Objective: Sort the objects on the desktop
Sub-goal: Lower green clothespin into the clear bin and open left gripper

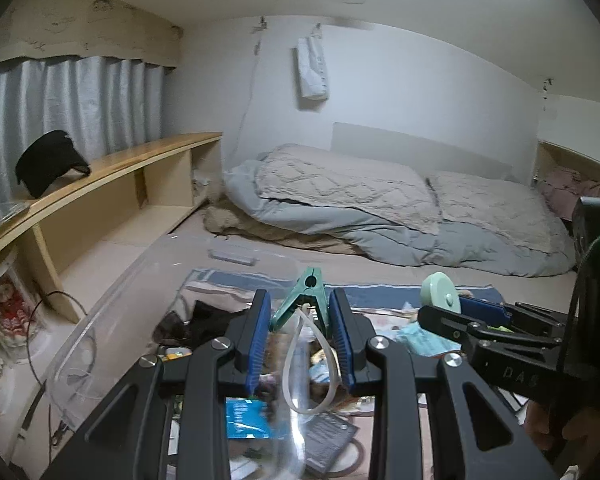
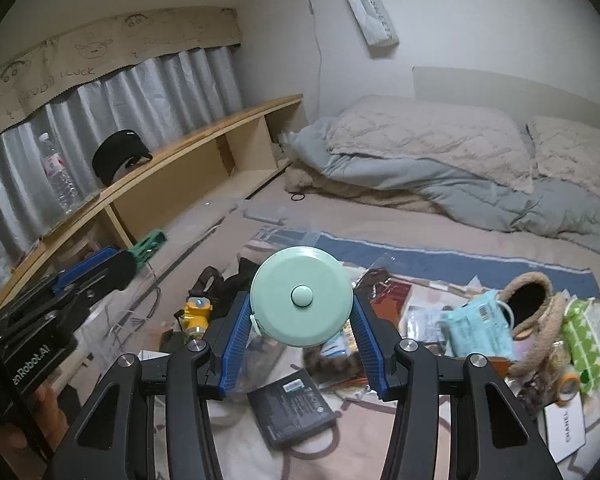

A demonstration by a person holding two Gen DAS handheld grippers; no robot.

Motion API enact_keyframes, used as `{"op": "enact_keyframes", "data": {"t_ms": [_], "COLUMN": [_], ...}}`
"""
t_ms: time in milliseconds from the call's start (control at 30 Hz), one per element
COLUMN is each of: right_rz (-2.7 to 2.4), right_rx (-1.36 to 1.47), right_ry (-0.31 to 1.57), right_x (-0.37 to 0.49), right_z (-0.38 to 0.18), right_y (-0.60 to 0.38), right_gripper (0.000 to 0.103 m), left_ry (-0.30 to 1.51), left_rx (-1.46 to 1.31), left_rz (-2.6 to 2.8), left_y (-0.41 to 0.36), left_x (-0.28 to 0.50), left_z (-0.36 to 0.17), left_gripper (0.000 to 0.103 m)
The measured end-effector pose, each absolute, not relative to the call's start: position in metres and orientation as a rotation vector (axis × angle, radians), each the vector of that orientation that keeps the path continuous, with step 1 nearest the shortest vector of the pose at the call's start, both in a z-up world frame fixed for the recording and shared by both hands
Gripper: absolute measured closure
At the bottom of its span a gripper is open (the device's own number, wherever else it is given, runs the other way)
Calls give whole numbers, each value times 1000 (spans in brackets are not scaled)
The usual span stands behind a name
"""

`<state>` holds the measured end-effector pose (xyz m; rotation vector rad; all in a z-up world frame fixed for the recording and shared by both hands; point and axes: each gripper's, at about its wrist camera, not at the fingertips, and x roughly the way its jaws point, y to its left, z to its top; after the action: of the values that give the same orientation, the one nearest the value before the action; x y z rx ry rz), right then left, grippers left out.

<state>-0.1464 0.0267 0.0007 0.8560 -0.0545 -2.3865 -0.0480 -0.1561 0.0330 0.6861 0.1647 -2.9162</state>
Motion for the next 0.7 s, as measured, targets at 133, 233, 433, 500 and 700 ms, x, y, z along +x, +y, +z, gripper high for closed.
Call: {"op": "enact_keyframes", "data": {"t_ms": [133,233,433,500,700], "right_rz": [-2373,-2359,-2318,-2306,-2259], "right_rx": [880,896,923,925,922], "right_ry": [-32,-23,-42,-38,-6], "right_x": [-152,-155,-160,-160,-156], "right_z": [-5,-10,-17,-18,-20], "right_y": [12,2,-14,-19,-34], "right_gripper": [52,52,52,52,52], "left_ry": [175,194,259,289,282], "left_rx": [706,727,846,892,1107], "left_rz": [-2873,-2845,-2784,-2767,-2669], "left_y": [-179,-197,-227,-234,-245], "left_x": [-44,-43,-47,-49,-61], "left_z": [26,20,-2,-9,-35], "left_gripper": [73,73,73,73,73]}}
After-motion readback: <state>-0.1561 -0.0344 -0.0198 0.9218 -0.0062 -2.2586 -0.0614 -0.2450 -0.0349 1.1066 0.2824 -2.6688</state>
